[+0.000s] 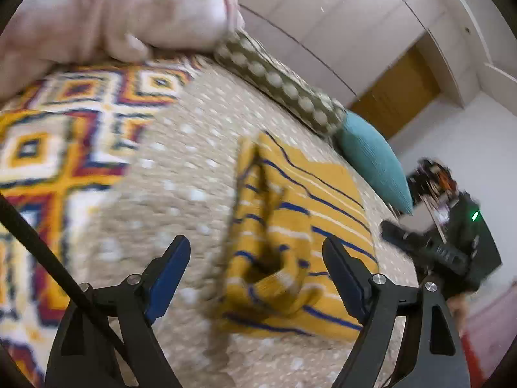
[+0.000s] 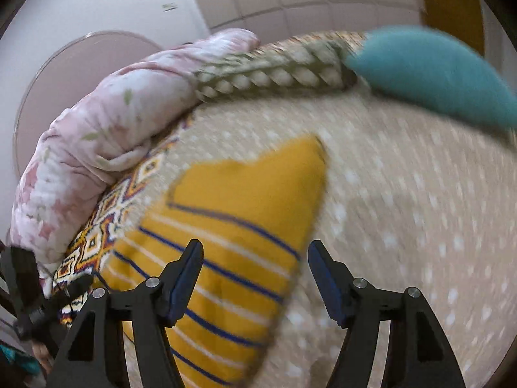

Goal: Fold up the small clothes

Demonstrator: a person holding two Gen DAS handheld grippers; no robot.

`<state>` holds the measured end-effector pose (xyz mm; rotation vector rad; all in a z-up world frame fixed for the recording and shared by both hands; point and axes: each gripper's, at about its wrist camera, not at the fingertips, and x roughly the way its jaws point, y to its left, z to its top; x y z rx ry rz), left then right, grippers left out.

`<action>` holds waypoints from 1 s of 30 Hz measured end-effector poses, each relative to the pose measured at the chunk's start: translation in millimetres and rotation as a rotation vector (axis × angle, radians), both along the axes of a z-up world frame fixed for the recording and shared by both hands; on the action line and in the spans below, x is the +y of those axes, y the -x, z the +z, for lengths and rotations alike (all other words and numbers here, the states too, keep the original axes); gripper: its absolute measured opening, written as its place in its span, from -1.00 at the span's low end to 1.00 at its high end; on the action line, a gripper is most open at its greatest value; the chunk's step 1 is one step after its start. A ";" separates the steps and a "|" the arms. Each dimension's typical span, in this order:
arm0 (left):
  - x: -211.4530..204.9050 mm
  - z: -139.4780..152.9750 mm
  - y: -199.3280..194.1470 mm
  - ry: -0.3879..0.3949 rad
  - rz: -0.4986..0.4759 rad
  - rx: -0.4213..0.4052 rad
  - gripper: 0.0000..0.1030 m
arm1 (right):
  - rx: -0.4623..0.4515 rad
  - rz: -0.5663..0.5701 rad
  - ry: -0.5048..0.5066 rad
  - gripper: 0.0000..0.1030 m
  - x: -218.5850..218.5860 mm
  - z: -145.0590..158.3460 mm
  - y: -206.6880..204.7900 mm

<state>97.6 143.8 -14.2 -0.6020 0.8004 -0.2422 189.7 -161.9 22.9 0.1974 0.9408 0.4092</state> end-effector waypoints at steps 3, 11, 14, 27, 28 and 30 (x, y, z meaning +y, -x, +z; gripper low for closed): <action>-12.7 -12.9 -10.2 -0.012 -0.030 0.049 0.61 | 0.057 -0.014 -0.162 0.40 -19.5 -25.0 9.6; -28.5 -33.9 -22.2 -0.047 -0.048 0.103 0.51 | 0.135 -0.015 -0.426 0.37 5.7 -73.5 0.3; -43.9 -37.8 -23.4 -0.032 -0.080 0.128 -0.19 | 0.179 -0.038 -0.544 -0.15 -3.0 -78.7 -5.6; -167.6 -30.2 -10.9 -0.025 -0.180 0.137 -0.49 | 0.042 -0.096 -0.367 -0.23 -109.8 -30.7 38.3; -171.8 -35.0 -8.1 -0.036 -0.165 0.140 -0.49 | 0.063 -0.108 -0.346 -0.18 -115.8 -37.2 39.8; -170.2 -38.7 -3.2 -0.016 -0.152 0.137 -0.48 | 0.084 -0.113 -0.320 0.00 -125.5 -48.3 46.0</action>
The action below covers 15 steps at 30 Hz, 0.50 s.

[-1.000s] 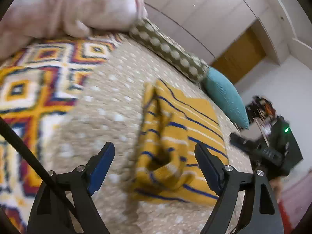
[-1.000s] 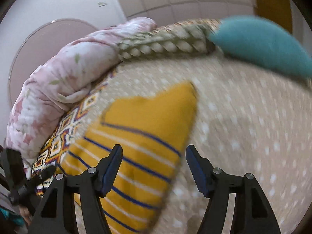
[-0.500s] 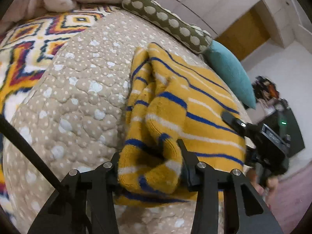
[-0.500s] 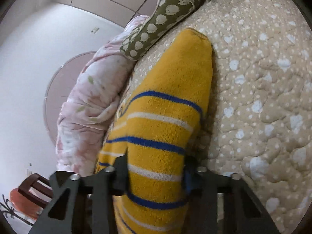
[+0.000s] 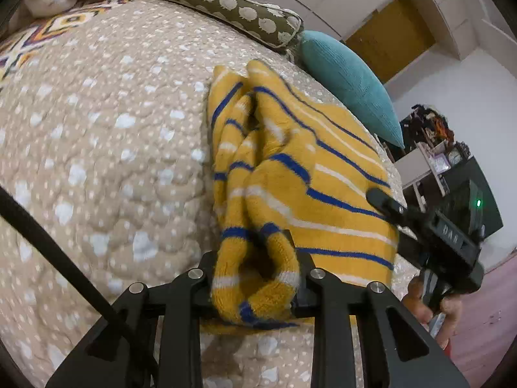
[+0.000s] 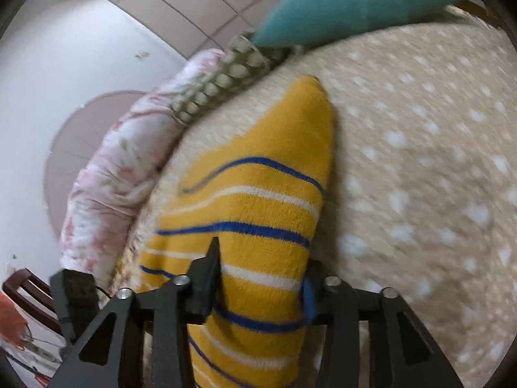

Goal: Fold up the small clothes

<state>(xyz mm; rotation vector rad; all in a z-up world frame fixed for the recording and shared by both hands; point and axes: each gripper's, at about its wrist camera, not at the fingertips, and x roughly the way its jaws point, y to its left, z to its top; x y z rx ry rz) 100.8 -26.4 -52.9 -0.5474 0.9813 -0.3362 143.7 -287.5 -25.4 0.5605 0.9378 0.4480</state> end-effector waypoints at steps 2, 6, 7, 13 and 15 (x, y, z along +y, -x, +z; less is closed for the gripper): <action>11.0 -2.2 3.5 0.047 0.017 0.021 -0.48 | -0.033 -0.006 0.028 0.10 -6.9 4.0 10.1; 19.1 0.8 13.1 0.038 0.014 0.034 -0.48 | -0.109 -0.010 0.130 0.11 -15.7 23.7 30.9; 18.4 2.6 16.3 0.020 0.007 0.029 -0.48 | -0.126 -0.021 0.152 0.11 -18.0 29.2 35.3; 20.7 20.0 34.3 -0.049 -0.023 0.006 -0.49 | -0.224 -0.022 0.183 -0.04 -24.3 60.3 68.3; 23.1 27.1 42.5 -0.069 -0.026 0.005 -0.49 | -0.243 0.009 0.196 -0.22 -16.9 64.7 76.4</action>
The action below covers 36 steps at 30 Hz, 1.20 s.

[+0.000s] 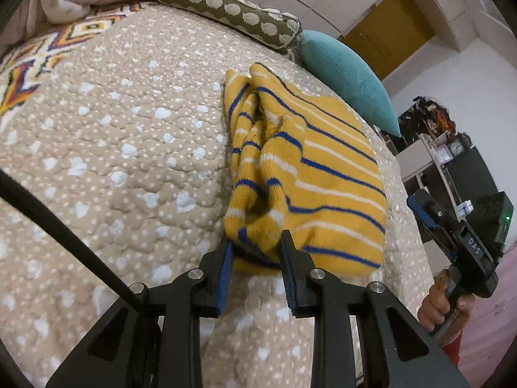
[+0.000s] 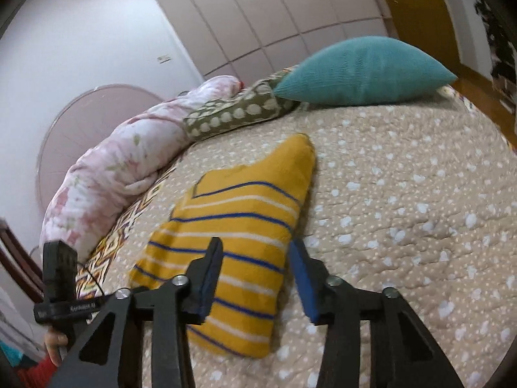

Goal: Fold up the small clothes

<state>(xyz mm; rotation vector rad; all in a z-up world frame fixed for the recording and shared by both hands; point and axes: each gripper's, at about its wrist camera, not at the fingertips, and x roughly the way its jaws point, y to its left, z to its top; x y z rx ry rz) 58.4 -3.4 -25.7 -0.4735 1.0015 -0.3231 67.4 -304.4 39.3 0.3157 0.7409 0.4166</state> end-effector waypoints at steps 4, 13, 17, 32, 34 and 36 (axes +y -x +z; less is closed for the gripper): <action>0.1 19.9 15.9 -0.070 0.002 -0.054 -0.49 | -0.007 0.037 0.049 -0.49 22.2 -0.7 3.7; -23.9 42.2 -13.6 -0.157 -0.042 -0.159 -0.26 | 0.011 -0.029 0.057 -0.54 37.4 -2.5 -65.8; -34.3 16.5 -51.0 -0.226 -0.024 -0.078 -0.27 | 0.138 0.003 -0.009 -0.54 51.1 -29.4 -111.6; -8.8 13.4 -4.5 -0.276 -0.007 -0.095 0.03 | 0.102 0.057 -0.059 -0.56 73.7 -20.4 -115.9; -0.3 15.8 5.9 -0.277 0.014 -0.103 0.06 | 0.101 0.095 -0.062 -0.56 88.6 -17.4 -114.4; 8.0 15.7 13.4 -0.275 0.039 -0.091 0.06 | 0.118 0.142 -0.017 -0.56 111.2 -22.8 -115.7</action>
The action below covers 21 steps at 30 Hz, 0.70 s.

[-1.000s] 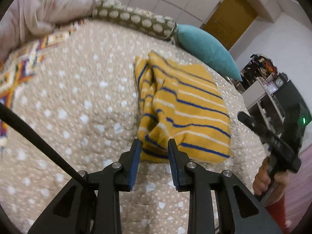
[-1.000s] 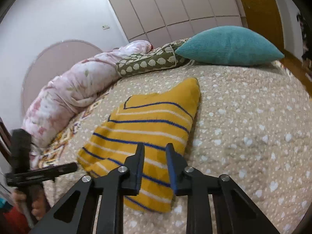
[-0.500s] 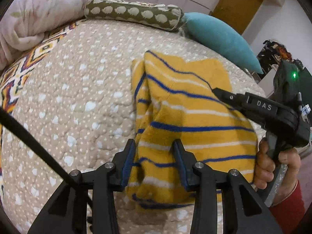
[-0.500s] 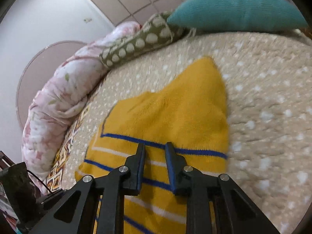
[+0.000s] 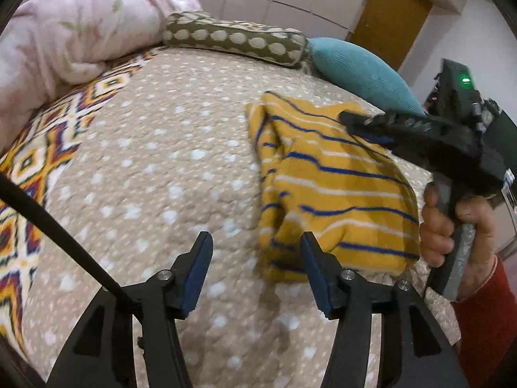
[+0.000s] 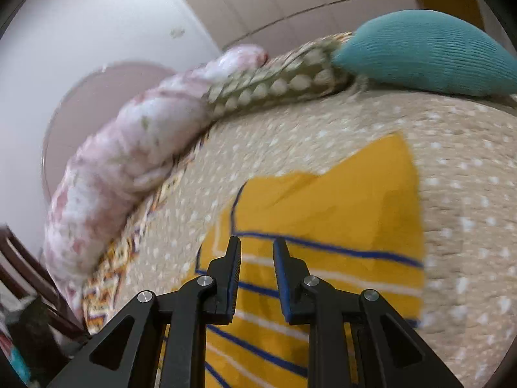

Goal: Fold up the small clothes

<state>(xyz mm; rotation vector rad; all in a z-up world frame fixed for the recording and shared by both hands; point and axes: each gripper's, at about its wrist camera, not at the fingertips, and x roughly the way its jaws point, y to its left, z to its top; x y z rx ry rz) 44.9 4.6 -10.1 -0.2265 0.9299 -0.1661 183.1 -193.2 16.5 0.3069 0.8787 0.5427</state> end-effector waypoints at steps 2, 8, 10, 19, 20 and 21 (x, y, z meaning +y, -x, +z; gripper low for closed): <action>7.8 -1.5 5.7 0.008 0.023 0.016 0.06 | 0.050 0.071 0.028 -0.55 23.4 -15.6 -2.1; 26.4 -3.5 20.6 0.005 0.058 0.016 0.09 | 0.004 0.126 0.138 -0.53 51.3 -10.2 18.6; 31.9 -4.1 23.9 0.016 0.073 0.017 0.09 | 0.003 0.167 0.114 -0.53 56.2 -7.5 28.5; 38.5 1.4 33.0 0.012 0.109 0.009 0.11 | 0.013 0.291 0.108 -0.53 78.8 -37.9 91.8; 37.1 2.2 32.2 0.008 0.106 0.007 0.11 | 0.014 0.301 0.098 -0.53 78.0 -41.4 98.6; 35.3 3.1 31.4 0.004 0.102 0.006 0.11 | 0.009 0.301 0.088 -0.53 73.3 -43.0 106.0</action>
